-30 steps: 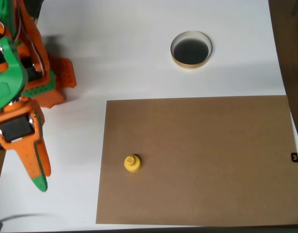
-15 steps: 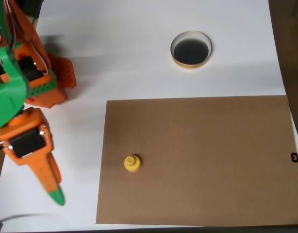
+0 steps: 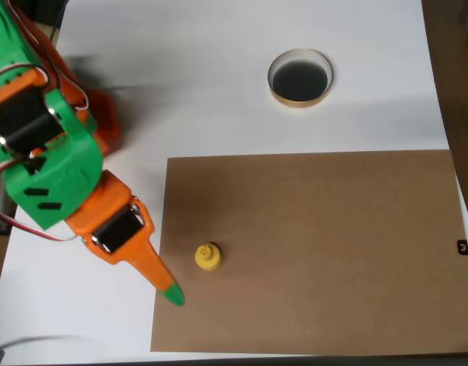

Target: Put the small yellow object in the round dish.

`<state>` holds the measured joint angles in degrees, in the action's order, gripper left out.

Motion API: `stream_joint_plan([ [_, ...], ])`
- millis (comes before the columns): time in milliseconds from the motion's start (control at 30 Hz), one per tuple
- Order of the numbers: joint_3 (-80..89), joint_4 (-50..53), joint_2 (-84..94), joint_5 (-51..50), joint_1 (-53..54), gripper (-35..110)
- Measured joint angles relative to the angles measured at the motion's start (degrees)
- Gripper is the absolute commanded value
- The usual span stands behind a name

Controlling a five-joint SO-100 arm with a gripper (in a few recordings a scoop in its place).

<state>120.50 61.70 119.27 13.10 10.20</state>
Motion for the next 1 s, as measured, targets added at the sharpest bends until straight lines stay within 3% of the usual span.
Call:
stream_joint_plan([
  [567, -13.1, 4.7, -24.8, -5.6, -6.8, 30],
  [1000, -15.3, 6.9, -30.4, -7.8, -9.4, 28],
])
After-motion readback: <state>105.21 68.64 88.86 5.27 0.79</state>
